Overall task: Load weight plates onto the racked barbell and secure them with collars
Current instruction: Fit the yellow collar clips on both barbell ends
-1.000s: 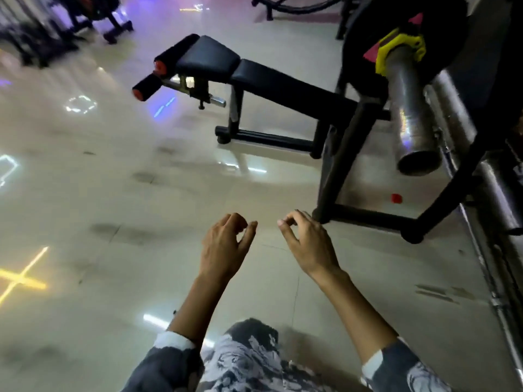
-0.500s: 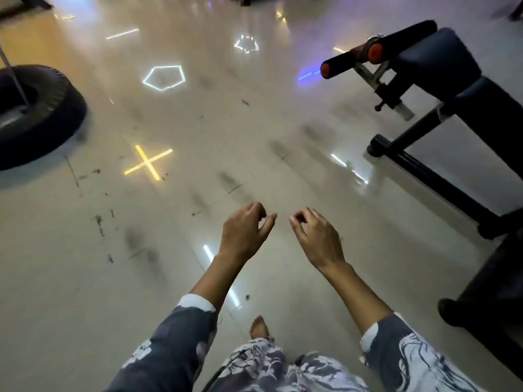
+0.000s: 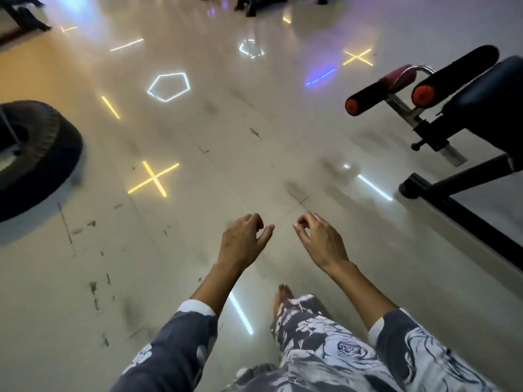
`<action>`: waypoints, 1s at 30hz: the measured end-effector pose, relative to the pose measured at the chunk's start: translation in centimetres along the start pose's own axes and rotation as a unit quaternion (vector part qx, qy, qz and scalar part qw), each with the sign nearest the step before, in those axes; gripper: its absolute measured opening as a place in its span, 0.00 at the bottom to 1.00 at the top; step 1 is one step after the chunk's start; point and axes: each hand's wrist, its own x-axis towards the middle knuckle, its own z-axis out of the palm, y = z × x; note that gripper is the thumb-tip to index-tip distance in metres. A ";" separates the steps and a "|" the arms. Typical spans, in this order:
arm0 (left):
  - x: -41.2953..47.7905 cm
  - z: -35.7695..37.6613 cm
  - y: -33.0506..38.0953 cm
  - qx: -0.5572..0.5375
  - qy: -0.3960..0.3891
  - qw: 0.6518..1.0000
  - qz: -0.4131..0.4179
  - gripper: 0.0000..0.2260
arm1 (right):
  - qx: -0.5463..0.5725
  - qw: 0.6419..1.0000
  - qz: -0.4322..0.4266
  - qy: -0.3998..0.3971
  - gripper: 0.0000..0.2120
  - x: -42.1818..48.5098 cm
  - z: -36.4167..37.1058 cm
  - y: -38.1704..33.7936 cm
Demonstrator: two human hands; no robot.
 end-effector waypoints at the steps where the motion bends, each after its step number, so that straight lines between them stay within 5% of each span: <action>1: 3.1 -0.5 -0.1 -0.002 -0.014 1.000 -0.010 0.15 | 0.008 1.000 0.005 -0.002 0.09 3.2 -0.5 -0.1; 15: 43.3 -2.3 -1.7 -0.038 -0.058 0.997 -0.017 0.14 | -0.016 0.998 0.028 -0.045 0.11 42.5 -3.7 2.4; 20: 65.7 -2.9 -0.4 -0.020 -0.113 0.993 0.040 0.16 | -0.043 0.993 0.102 -0.043 0.12 61.2 -7.6 5.3; 30: 101.3 1.8 11.4 0.039 -0.176 0.965 0.189 0.14 | 0.016 0.973 0.217 0.081 0.13 89.3 -17.2 18.0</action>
